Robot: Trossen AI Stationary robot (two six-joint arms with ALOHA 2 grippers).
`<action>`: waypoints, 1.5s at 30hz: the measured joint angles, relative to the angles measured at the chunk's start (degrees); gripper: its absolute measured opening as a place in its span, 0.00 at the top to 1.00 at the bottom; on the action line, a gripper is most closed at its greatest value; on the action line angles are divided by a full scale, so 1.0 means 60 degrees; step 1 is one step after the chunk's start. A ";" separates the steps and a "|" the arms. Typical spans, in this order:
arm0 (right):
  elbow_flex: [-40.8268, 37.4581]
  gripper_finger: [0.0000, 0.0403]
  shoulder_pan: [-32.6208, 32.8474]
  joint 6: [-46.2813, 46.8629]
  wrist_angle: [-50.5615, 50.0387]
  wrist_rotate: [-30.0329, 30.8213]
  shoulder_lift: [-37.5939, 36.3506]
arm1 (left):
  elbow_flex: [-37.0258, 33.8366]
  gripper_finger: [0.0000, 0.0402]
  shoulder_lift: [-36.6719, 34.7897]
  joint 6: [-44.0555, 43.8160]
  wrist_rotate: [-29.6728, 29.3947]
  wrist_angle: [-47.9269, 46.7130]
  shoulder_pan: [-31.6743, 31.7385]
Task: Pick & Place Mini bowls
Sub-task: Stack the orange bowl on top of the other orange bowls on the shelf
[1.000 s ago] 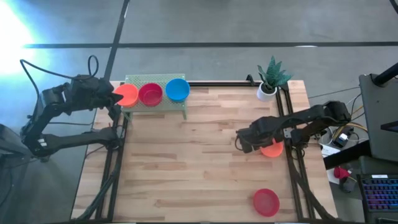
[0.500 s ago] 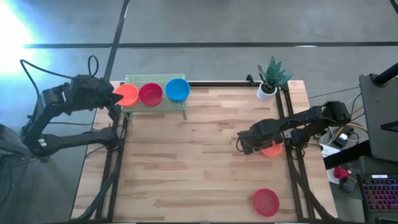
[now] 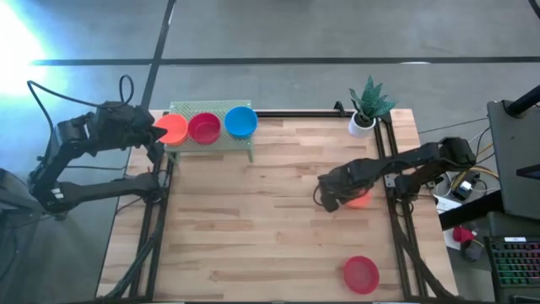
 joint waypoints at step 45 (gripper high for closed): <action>1.2381 0.98 0.0044 -1.5808 -0.1777 0.0446 0.8493 | 0.0000 1.00 0.0007 -0.0224 0.0688 -0.0001 -0.0002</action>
